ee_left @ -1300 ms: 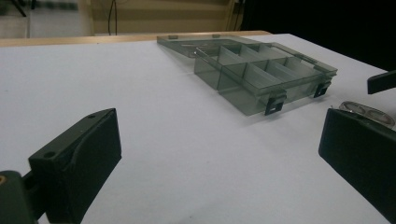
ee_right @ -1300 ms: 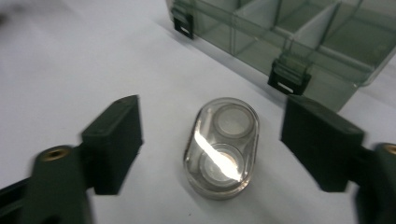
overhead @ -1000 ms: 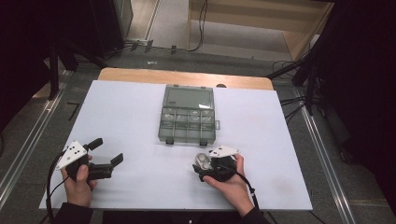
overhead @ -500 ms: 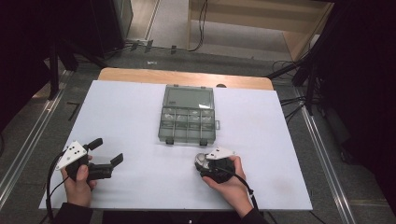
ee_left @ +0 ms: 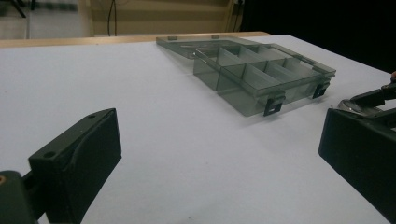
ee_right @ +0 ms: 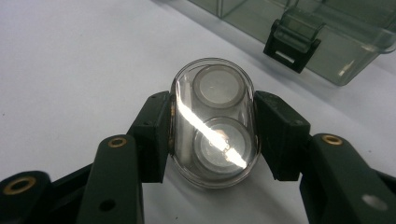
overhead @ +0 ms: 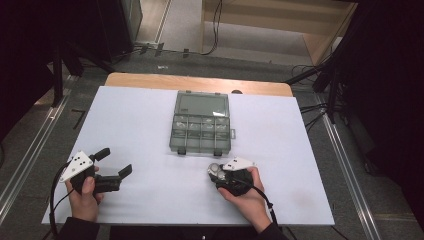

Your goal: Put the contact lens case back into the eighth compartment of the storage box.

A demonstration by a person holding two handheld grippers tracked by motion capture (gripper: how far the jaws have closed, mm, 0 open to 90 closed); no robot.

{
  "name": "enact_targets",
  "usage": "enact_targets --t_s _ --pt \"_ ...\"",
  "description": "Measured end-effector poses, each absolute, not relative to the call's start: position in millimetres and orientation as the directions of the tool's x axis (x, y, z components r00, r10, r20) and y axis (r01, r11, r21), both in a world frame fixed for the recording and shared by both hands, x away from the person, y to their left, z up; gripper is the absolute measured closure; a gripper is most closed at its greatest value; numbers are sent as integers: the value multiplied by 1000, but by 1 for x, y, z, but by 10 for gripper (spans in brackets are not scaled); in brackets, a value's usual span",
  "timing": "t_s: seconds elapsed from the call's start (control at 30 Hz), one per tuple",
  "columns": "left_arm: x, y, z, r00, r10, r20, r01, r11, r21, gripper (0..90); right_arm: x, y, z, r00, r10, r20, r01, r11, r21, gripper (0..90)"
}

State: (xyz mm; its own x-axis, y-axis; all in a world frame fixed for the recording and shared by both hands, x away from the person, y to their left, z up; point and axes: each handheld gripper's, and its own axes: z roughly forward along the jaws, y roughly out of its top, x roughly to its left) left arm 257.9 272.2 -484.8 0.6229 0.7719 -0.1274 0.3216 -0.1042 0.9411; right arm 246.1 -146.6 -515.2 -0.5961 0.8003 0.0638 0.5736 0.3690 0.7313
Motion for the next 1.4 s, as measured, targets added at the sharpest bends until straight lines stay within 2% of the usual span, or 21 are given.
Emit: enact_targets --t_s 1.4 --pt "256 273 -483 628 767 -132 308 -88 947 0 257 -166 -479 -595 795 122 536 279 797 469"
